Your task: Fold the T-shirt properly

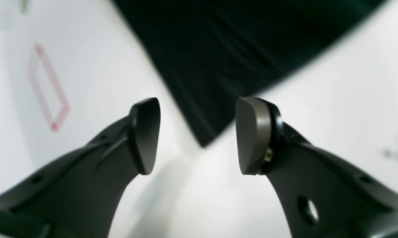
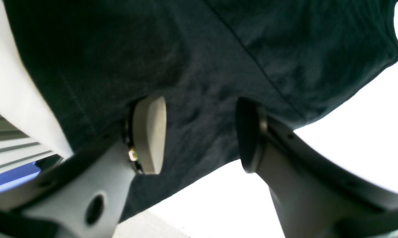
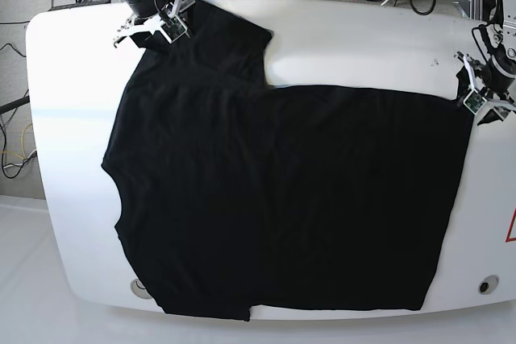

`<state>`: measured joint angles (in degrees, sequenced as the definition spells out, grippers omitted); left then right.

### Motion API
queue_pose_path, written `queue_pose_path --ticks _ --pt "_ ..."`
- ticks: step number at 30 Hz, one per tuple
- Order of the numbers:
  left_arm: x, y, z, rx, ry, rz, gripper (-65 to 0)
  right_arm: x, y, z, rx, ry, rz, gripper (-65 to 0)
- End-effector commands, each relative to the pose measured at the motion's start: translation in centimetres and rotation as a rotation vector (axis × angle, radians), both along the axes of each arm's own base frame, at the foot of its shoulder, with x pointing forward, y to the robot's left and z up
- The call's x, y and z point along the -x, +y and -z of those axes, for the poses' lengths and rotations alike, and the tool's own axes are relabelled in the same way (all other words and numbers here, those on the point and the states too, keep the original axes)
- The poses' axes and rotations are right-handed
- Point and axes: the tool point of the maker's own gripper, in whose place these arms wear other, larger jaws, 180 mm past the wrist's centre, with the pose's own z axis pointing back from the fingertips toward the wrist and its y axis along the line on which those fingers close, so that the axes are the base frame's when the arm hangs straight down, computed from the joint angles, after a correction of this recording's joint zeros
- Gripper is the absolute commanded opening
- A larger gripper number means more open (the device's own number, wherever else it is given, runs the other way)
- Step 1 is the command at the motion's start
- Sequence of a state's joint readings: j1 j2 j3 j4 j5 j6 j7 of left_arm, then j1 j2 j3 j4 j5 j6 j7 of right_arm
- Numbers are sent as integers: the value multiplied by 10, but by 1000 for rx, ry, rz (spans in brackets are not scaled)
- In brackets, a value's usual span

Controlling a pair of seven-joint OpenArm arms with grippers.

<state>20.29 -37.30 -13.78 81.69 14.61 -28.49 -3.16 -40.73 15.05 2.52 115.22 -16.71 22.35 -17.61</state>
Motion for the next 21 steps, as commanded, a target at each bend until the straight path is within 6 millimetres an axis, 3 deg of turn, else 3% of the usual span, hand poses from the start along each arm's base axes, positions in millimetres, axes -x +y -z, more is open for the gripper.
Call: queue_pose_path --ticks 1,4,6,12,18,21 --pt "-2 -7 -4 14 -23 36 -461 -3 2 -9 -7 -33 -11 -319" --pt "-2 -10 -3 13 -27 45 -594 -4 2 -9 -3 -35 -12 -318" --pt "-2 -10 -3 12 -32 50 -650 -4 2 -10 -2 -37 -10 -317" --pt "1 -5 7 -3 -14 43 -650 -3 2 -7 -2 -29 -14 -317" --pt "1 -1 11 -12 -3 32 -533 -3 1 -7 2 -29 -13 -318" --pt "-4 11 7 -18 -14 -22 -411 0 1 -6 8 -21 -12 -314"
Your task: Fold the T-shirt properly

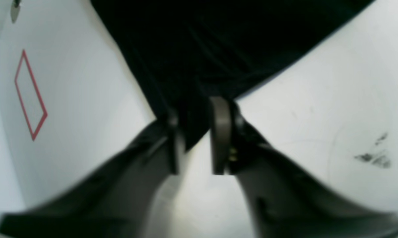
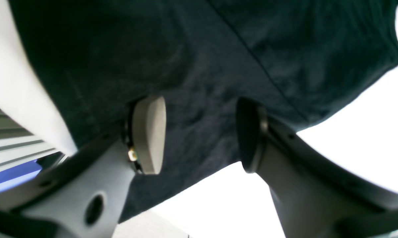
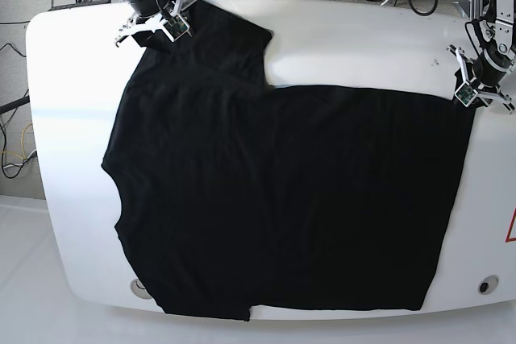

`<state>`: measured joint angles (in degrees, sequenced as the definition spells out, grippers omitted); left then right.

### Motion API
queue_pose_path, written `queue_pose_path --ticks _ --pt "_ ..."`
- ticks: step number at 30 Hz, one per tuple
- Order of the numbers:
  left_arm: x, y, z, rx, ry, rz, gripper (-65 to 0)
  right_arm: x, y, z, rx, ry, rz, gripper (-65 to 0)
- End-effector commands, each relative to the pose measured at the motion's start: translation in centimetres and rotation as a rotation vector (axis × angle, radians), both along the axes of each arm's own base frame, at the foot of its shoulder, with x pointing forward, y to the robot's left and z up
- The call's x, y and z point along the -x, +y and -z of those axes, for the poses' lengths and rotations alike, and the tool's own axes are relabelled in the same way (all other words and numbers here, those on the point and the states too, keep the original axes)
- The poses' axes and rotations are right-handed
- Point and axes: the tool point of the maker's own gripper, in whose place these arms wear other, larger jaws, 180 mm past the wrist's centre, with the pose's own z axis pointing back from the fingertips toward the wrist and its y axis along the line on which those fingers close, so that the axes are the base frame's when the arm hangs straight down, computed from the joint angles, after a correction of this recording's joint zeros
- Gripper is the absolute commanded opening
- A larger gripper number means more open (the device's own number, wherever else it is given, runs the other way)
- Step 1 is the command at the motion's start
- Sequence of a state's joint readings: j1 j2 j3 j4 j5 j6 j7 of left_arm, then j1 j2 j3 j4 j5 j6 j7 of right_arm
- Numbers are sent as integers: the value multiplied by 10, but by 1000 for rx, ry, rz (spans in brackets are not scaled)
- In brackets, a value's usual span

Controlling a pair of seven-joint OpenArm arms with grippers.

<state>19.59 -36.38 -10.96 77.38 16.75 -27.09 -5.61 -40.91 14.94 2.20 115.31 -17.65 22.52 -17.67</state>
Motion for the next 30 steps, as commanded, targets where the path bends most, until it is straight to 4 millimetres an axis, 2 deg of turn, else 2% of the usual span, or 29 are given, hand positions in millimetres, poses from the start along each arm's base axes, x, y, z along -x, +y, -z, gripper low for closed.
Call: queue_pose_path --ticks 1,5,9,11,19,21,30 --pt "-14 17 -19 -30 -56 -35 -384 -2 -1 -7 -3 -25 -1 -314" --pt "-18 25 -25 -29 -73 -74 -290 -1 -1 -6 0 -20 -1 -314" --pt "-23 31 -31 -28 -94 -95 -261 -1 -2 -6 4 -22 -1 -315" --pt "-32 29 -34 -42 -103 -73 -268 -1 -1 -6 13 -25 -11 -316" --pt "-45 28 -36 -33 -122 -75 -296 -2 -2 -7 23 -31 -13 -315" --pt "-54 26 -47 6 -172 -88 -304 -1 -1 -7 11 -28 -13 -316" --pt "-62 18 -67 94 -215 -95 -313 -2 -3 -8 3 -28 -5 -316"
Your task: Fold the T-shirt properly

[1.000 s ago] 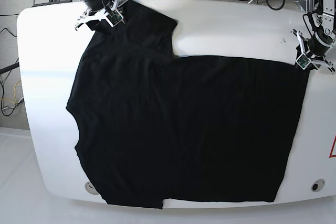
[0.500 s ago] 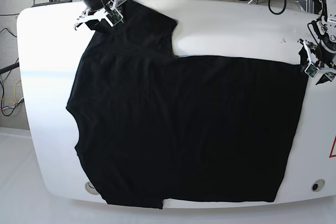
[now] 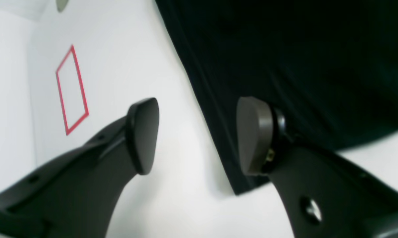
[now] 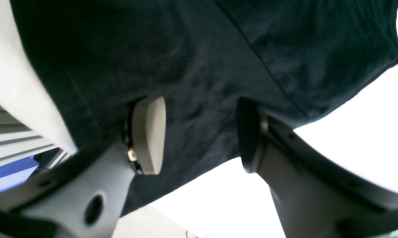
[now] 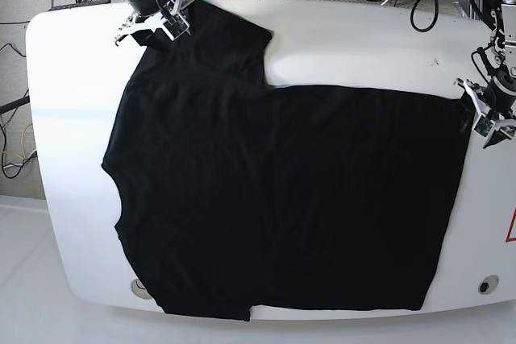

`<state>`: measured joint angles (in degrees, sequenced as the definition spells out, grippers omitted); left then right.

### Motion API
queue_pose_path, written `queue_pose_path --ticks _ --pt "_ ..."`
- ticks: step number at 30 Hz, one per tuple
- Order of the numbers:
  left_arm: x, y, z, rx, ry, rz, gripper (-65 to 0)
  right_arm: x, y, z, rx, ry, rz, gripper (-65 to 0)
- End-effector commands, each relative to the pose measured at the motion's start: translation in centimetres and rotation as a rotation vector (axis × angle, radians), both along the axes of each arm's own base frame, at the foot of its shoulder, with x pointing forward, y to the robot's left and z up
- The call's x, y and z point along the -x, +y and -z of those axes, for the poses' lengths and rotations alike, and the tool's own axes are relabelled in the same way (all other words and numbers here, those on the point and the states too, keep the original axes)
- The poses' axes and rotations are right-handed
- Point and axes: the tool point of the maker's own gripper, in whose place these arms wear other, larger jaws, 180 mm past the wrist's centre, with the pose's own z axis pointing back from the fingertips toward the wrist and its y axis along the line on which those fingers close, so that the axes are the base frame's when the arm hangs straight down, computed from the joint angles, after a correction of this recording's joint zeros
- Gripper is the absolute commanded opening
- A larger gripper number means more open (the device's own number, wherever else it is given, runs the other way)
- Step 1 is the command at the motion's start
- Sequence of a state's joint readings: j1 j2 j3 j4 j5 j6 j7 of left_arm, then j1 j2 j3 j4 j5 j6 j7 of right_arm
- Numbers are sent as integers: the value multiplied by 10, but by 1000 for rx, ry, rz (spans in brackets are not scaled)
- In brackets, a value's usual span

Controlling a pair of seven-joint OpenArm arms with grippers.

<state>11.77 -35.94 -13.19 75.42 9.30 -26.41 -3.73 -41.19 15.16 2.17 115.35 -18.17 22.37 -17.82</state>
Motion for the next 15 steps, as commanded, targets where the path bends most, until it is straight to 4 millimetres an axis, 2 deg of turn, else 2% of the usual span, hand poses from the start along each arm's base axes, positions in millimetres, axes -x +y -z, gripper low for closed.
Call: queue_pose_path --ticks 1,9,13,15 --pt "-11 1 -28 -2 -57 24 -312 -4 -1 -9 -11 -33 -2 -317" --pt "-8 -30 -46 7 -37 115 -305 -9 0 -13 -25 -49 -2 -316" --pt "-2 -36 -47 -26 -4 123 -314 -7 3 -9 -17 -38 -7 -314" --pt "1 -31 -44 -47 19 108 -321 -6 3 -9 -17 -37 -9 -314"
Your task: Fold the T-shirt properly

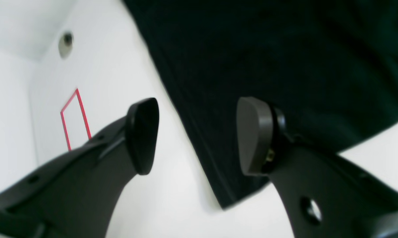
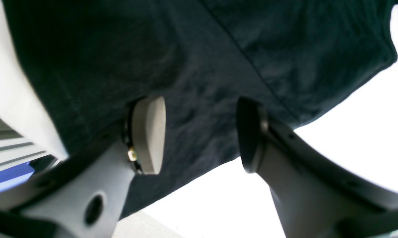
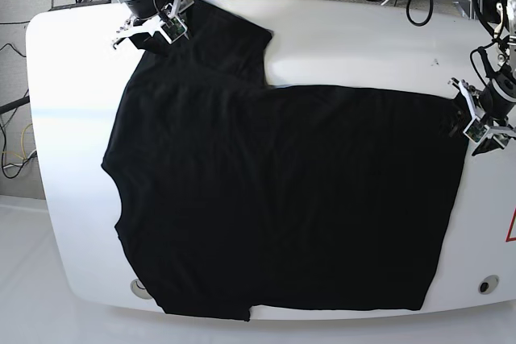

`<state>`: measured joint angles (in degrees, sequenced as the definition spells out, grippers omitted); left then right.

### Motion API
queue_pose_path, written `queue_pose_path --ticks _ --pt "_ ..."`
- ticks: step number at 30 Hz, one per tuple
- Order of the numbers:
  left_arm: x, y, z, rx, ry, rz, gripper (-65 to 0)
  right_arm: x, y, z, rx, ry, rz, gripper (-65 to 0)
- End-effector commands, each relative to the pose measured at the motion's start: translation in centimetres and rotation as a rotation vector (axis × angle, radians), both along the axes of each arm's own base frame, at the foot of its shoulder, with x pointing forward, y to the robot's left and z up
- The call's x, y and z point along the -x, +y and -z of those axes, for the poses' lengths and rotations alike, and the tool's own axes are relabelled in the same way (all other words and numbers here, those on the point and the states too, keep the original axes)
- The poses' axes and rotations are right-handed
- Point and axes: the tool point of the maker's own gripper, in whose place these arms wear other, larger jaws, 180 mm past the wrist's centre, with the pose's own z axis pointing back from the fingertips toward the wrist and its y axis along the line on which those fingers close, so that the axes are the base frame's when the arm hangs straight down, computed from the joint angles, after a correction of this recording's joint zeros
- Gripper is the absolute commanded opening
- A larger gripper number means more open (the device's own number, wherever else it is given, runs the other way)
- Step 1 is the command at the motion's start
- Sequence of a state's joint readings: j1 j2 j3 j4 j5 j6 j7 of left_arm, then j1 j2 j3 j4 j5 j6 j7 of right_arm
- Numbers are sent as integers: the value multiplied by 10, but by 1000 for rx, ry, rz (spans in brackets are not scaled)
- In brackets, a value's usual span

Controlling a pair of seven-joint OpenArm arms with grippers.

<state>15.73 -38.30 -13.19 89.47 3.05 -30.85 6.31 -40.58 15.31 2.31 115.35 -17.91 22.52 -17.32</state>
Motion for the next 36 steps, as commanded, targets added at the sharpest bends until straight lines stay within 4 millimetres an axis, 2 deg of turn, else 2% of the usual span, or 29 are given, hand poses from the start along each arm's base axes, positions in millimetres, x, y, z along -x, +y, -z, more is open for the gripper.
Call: queue_pose_path --ticks 1,6,8,12,28,36 --pt "-2 9 -10 -42 -12 -6 -324 -2 3 -6 -9 -21 -6 -314" --pt "3 12 -1 -63 25 -7 -334 -2 2 -6 -5 -21 -6 -313" --pt "10 6 11 -62 62 31 -323 -2 1 -5 2 -18 -7 -312" --pt "12 3 17 -54 72 48 -319 -3 0 -4 4 -18 -6 -311" --pt "8 19 16 -42 30 6 -316 -1 -2 -3 13 -13 6 -310" --pt "5 21 27 21 32 -61 -314 -6 -4 -6 19 -28 11 -311"
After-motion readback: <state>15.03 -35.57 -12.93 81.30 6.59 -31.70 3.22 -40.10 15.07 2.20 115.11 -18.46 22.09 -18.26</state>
